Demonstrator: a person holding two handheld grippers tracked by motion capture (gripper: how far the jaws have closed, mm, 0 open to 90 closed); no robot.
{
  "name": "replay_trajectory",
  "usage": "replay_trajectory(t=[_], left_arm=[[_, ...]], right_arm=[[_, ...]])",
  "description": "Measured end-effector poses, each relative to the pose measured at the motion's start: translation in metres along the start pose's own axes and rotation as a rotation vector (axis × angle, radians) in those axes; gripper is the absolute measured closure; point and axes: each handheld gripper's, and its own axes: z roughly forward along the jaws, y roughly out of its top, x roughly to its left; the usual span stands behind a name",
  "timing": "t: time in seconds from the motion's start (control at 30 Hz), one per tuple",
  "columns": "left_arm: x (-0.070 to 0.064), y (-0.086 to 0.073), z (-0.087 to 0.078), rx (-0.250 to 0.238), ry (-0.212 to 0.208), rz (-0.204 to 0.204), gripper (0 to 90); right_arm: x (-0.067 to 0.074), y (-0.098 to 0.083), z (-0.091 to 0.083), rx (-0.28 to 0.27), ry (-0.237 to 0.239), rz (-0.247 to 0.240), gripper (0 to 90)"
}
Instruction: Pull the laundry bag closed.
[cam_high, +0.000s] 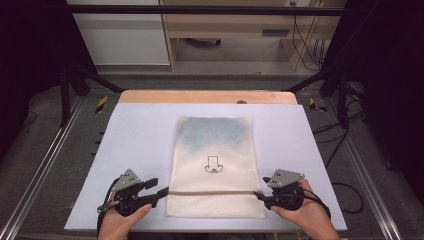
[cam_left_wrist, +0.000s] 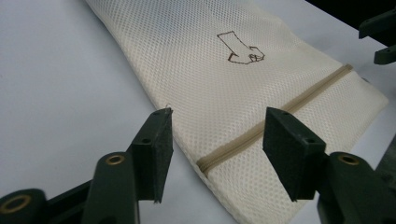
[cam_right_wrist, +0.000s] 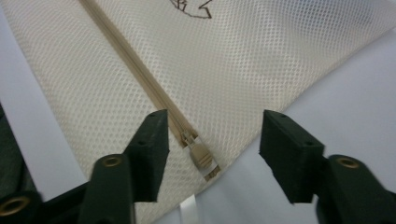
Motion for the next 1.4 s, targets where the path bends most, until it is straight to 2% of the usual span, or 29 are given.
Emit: replay_trajectory(t=[0.13,0.2,0.33,0.4,0.53,0.63,0.73,0.87,0.93,1.03,1.17,1.23,1.4], left_arm=[[-0.002,0.005,0.002,-0.015,0.042,0.017,27.2],[0.0,0.008,0.002,-0.015,0.059,0.022,21.6],[0.004,0.013,0.003,-0.019,0.1,0.033,14.8],[0.007,0.015,0.004,-0.009,0.106,0.034,11.9],[0.014,0.022,0.005,-0.005,0.121,0.045,8.0],[0.019,0.03,0.006,-0.021,0.127,0.045,7.3],[0.024,0.038,0.008,-0.008,0.154,0.083,6.8],[0.033,0.045,0.01,-0.028,0.168,0.067,6.4],[0.037,0.049,0.012,-0.037,0.178,0.046,6.1],[0.041,0.054,0.013,-0.06,0.166,0.026,6.1],[0.046,0.058,0.008,-0.068,0.191,0.037,6.1],[0.049,0.058,0.004,-0.074,0.186,0.033,6.1],[0.057,0.056,-0.005,-0.069,0.228,0.057,5.8]], right_arm=[[0.001,0.005,0.002,-0.013,-0.028,0.023,30.1],[0.0,0.009,0.003,-0.024,-0.045,0.045,22.3],[-0.003,0.016,0.004,-0.058,-0.087,0.092,13.2],[-0.005,0.02,0.004,-0.082,-0.106,0.12,9.5],[-0.009,0.03,0.007,-0.096,-0.147,0.149,7.6],[-0.013,0.037,0.01,-0.107,-0.167,0.167,7.6],[-0.018,0.044,0.012,-0.11,-0.186,0.188,7.5],[-0.024,0.052,0.013,-0.135,-0.213,0.226,7.5],[-0.025,0.056,0.013,-0.154,-0.223,0.24,7.5],[-0.026,0.06,0.013,-0.172,-0.234,0.242,7.5],[-0.029,0.063,0.008,-0.184,-0.247,0.242,7.4],[-0.032,0.063,0.005,-0.192,-0.256,0.249,7.0],[-0.04,0.06,-0.004,-0.219,-0.285,0.278,6.7]])
